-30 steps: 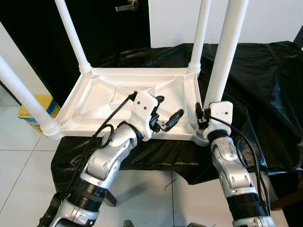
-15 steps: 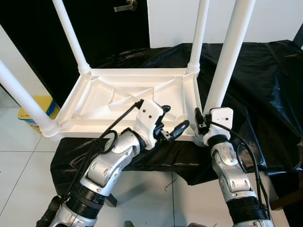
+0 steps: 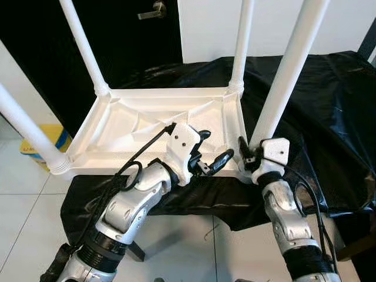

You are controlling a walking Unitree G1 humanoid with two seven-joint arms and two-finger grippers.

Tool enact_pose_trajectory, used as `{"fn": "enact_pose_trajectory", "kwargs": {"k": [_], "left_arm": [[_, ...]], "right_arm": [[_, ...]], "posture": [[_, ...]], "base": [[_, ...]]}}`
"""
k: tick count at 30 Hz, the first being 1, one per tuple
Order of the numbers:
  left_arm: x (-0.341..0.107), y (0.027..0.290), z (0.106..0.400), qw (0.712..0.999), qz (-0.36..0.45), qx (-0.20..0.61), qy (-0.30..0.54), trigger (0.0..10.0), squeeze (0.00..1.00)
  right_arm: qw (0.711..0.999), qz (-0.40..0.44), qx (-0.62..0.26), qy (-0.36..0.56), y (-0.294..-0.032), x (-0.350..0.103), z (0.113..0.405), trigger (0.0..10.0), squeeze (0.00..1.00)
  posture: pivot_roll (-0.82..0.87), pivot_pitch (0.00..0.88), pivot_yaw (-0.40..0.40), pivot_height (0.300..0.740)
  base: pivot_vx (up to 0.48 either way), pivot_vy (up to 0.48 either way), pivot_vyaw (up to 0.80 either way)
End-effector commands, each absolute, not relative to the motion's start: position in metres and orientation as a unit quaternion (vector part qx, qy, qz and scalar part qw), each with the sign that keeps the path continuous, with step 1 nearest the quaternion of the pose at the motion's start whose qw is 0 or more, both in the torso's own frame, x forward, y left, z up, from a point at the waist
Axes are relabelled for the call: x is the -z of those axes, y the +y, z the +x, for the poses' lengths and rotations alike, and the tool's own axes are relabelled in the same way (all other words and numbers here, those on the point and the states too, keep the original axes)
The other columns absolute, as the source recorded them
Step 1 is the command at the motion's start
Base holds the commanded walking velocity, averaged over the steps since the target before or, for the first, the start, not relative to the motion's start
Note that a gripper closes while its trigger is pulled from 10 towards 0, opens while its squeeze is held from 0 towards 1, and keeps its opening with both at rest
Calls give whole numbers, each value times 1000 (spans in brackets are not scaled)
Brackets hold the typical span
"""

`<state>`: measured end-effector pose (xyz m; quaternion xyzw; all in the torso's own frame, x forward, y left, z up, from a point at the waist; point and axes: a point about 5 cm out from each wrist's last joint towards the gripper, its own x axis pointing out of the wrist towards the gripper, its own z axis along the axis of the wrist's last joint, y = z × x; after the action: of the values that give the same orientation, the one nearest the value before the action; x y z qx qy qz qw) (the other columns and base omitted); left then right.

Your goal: Building children table

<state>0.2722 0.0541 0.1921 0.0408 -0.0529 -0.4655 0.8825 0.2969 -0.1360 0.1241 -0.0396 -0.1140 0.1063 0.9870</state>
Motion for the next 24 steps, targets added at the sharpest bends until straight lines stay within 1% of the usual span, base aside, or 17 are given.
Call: {"fn": "enact_pose_trajectory", "kwargs": {"k": [1,6,13,20,23,24], "left_arm": [[-193,51,265,843,51,534,-49,10000,0],[-196,53,266,843,51,533,-50,10000,0],[-198,55,266,845,54,529,-51,10000,0],[-200,58,265,847,55,527,-50,10000,0],[-201,58,264,847,56,526,-50,10000,0],[-201,58,264,847,56,526,-50,10000,0]], "right_arm": [[988,-48,-137,-61,-129,-99,290,10000,0],[980,-83,-169,-60,-136,-91,288,10000,0],[976,-89,-193,-47,-137,-85,290,10000,0],[973,-64,-217,-42,-134,-81,290,10000,0],[974,-22,-222,-29,-132,-79,289,10000,0],[974,-22,-222,-29,-132,-79,289,10000,0]], "posture": [[-110,54,84,740],[-105,62,95,740],[-96,69,102,740],[-88,77,107,740],[-86,80,106,740],[-86,80,106,740]], "base": [[0,0,0],[0,0,0],[0,0,0],[0,0,0],[0,0,0],[0,0,0]]}}
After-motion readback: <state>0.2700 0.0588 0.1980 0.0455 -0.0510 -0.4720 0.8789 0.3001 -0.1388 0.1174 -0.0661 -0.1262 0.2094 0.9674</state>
